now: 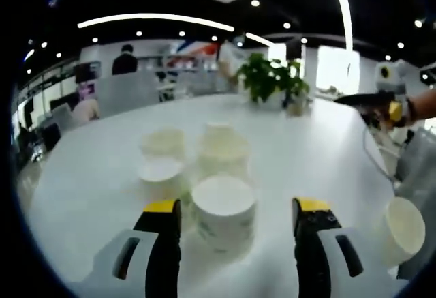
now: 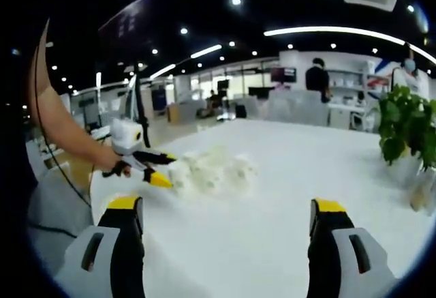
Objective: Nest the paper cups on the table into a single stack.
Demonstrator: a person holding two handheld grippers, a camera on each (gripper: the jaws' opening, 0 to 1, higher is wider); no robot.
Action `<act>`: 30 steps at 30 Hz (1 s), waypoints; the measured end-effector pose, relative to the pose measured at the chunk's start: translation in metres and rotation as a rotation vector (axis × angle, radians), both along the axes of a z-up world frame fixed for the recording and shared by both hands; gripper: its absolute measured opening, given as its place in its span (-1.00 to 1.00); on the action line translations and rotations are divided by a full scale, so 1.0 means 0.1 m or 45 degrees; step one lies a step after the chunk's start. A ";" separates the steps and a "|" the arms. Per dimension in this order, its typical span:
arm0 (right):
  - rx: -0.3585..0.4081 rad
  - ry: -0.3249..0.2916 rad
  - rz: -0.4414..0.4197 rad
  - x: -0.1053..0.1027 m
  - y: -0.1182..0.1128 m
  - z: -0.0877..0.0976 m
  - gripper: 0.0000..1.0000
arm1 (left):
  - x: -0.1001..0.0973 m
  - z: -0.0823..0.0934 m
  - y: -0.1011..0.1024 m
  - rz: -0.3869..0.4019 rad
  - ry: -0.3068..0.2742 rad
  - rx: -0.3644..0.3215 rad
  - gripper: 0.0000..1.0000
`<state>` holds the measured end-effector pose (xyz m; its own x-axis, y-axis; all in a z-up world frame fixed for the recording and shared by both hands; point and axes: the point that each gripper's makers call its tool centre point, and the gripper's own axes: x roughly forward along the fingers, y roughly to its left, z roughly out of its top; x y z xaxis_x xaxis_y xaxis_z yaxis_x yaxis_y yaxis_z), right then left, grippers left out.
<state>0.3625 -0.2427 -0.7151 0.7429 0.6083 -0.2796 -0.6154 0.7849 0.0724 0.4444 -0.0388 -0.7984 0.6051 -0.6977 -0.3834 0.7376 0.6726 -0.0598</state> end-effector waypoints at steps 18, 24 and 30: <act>0.008 0.019 0.011 -0.07 0.10 -0.06 1.00 | 0.11 -0.06 0.01 0.032 0.044 -0.004 -0.08; 0.002 0.015 0.009 -0.07 0.08 -0.05 1.00 | 0.12 -0.08 0.05 0.040 0.041 0.014 -0.22; -0.005 0.018 0.017 -0.07 0.09 -0.08 1.00 | 0.08 -0.08 0.07 0.044 0.042 0.025 -0.23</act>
